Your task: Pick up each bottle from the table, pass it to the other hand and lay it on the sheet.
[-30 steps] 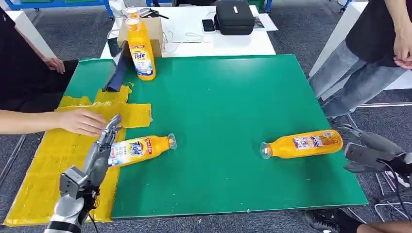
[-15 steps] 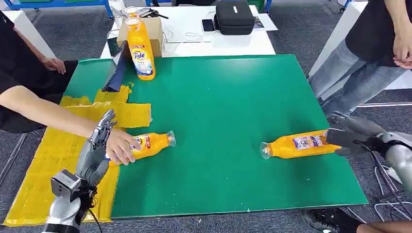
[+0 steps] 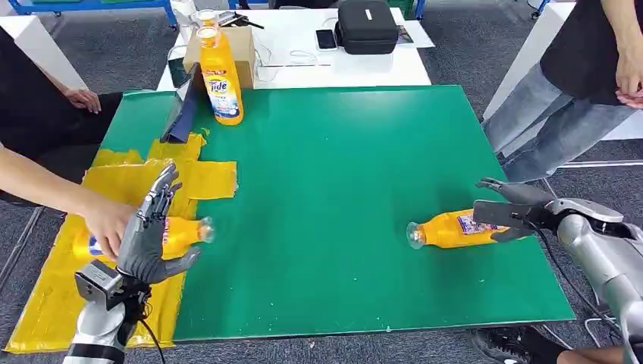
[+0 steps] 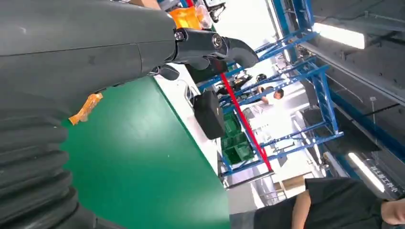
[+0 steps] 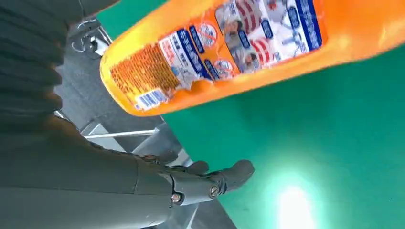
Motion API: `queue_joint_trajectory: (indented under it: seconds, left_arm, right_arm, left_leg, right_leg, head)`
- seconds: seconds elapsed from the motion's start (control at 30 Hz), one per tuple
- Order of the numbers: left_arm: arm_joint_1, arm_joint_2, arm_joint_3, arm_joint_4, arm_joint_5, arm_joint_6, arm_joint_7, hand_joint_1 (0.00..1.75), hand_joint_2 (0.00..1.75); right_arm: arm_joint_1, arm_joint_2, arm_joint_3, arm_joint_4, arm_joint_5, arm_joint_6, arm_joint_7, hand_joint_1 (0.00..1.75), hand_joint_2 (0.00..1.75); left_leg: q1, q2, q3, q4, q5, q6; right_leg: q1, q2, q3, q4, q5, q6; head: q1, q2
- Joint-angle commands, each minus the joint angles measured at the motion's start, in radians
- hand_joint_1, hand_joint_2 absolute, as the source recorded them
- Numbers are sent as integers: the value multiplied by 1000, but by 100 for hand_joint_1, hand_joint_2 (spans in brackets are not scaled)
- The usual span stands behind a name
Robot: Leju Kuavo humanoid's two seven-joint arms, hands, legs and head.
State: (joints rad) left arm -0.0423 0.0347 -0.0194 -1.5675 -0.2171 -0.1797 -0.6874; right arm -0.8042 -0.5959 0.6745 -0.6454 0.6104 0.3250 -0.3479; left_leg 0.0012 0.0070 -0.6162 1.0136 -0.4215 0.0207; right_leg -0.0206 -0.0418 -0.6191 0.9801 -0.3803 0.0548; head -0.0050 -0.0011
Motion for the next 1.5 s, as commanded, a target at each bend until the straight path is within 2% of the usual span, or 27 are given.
queue_joint_trajectory:
  seconds: [0.03,0.2,0.37,0.43,0.8,0.83,0.87,0.9,1.03,1.2,1.27,1.37,1.47,1.5]
  left_arm:
    - [-59,6,12,89,-3,-1,-2,0,175]
    - [-84,26,17,114,8,-2,-1,0,175]
    - [-117,30,6,159,22,-13,-7,0,175]
    - [-129,27,-4,170,24,-15,-9,0,175]
    - [-135,27,-12,177,25,-15,-9,0,175]
    - [-138,27,-16,179,27,-16,-10,0,175]
    - [-143,24,-22,183,27,-16,-10,0,175]
    - [-150,22,-28,191,28,-16,-10,0,175]
    - [-159,18,-52,206,36,0,-11,0,175]
    - [-120,11,-46,174,31,22,-11,0,175]
    - [-80,5,-26,133,26,24,-6,0,175]
    - [-37,-5,-5,87,24,23,10,0,175]
    - [-2,-31,19,35,19,11,30,0,175]
    - [20,-52,36,14,46,-14,60,0,175]
  right_arm:
    - [-31,2,109,103,-16,39,-31,0,175]
    - [27,-44,149,97,-24,66,-53,0,175]
    - [61,-93,218,82,-29,141,-61,0,175]
    - [75,-114,253,76,-19,173,-60,0,175]
    - [86,-122,259,65,-28,165,-62,0,175]
    - [88,-127,280,59,-19,172,-52,19,175]
    - [112,-126,289,64,-21,170,-48,145,175]
    - [130,-128,300,65,-22,163,-48,175,175]
    - [186,-93,323,111,-30,89,-36,175,175]
    - [190,43,256,214,-62,-55,41,175,175]
    - [180,138,173,264,-89,-163,54,175,175]
    - [179,230,40,234,-182,-262,39,175,175]
    - [187,314,-124,123,-251,-302,26,175,175]
    - [218,377,-236,26,-314,-289,-2,175,175]
  left_leg:
    - [0,0,4,-1,-1,-1]
    - [1,-2,4,-1,-1,-1]
    - [2,-5,7,-2,-1,-2]
    - [1,-6,5,-1,0,-1]
    - [0,-4,2,-1,-1,-1]
    - [1,-4,4,-1,-1,-1]
    - [1,-4,2,0,-1,-1]
    - [1,-4,2,0,-1,0]
    - [2,-6,5,-2,-1,-1]
    - [3,0,9,-2,-1,-1]
    - [4,3,13,-3,-2,-1]
    - [5,12,15,-2,-6,-3]
    - [5,24,16,-3,-5,-4]
    - [5,26,15,-2,-6,-4]
  right_leg:
    - [0,4,3,-1,-1,-3]
    - [1,2,4,-2,-1,-3]
    - [1,0,9,-3,-2,-4]
    - [1,-1,5,-2,-2,-3]
    - [0,1,2,-1,0,-2]
    - [0,2,3,-2,0,-3]
    - [1,0,2,-1,0,-2]
    - [1,0,2,-2,0,-1]
    - [2,-1,6,-4,-1,-2]
    - [3,2,10,-6,1,-2]
    - [4,6,12,-8,2,-3]
    - [4,15,13,-7,3,-3]
    - [5,27,10,-8,7,-8]
    - [5,28,9,-7,6,-8]
  head:
    - [0,0]
    - [0,0]
    - [-1,0]
    - [0,0]
    - [0,0]
    - [0,0]
    - [0,0]
    - [0,0]
    - [0,0]
    - [1,0]
    - [0,0]
    - [0,0]
    - [1,0]
    - [1,0]
